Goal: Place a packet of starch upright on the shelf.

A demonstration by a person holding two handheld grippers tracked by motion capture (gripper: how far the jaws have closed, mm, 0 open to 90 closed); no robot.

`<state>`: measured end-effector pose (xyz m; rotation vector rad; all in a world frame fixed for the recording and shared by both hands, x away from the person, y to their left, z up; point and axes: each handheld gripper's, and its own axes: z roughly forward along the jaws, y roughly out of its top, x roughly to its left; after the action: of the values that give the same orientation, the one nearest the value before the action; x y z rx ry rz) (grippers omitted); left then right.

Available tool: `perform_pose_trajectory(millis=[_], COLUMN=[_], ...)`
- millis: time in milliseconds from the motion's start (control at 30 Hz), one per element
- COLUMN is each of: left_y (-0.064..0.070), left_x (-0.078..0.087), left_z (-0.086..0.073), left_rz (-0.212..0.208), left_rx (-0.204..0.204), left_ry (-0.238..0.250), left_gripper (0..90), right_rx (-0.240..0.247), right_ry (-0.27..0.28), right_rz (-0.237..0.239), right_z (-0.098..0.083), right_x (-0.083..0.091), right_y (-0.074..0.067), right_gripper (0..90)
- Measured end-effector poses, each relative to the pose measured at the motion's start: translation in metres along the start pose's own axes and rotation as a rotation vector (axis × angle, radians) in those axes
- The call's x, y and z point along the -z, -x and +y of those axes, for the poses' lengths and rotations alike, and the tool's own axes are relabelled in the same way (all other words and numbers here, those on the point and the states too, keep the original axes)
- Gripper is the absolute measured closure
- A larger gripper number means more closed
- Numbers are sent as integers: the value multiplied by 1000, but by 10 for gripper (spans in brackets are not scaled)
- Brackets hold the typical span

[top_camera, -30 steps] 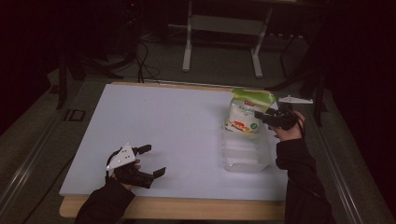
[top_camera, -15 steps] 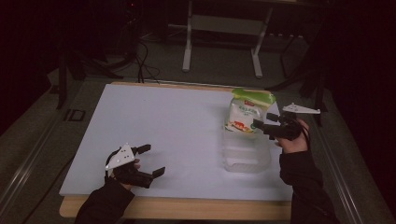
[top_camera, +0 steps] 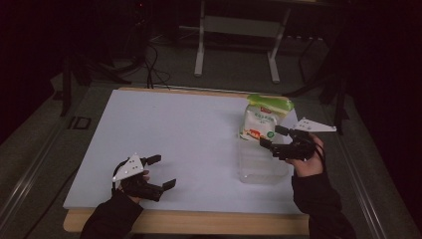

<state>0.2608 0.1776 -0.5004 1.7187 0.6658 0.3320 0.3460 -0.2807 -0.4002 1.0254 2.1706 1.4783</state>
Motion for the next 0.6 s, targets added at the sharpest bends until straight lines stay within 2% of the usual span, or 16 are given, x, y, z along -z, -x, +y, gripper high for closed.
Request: perform_pose_trajectory(millis=[300,333,500,533,600], left_y=[0,0,0,0,0], left_x=[1,1,2,2,2], left_z=[0,0,1,1,0], left_rz=[-1,-1,-2,-2,-2], left_rx=[-2,-3,-6,-10,-9], left_ry=[1,1,2,1,1], left_gripper=[7,7,7,7,7], right_rx=[24,29,61,75,81], right_ry=[10,12,12,8,12], right_rz=[63,86,117,145,163], right_z=[-9,-11,-18,-23,-27], right_x=[0,-1,-3,-5,-5], right_y=[-27,-34,-51,-60,-67], right_gripper=[144,143,143,143,143])
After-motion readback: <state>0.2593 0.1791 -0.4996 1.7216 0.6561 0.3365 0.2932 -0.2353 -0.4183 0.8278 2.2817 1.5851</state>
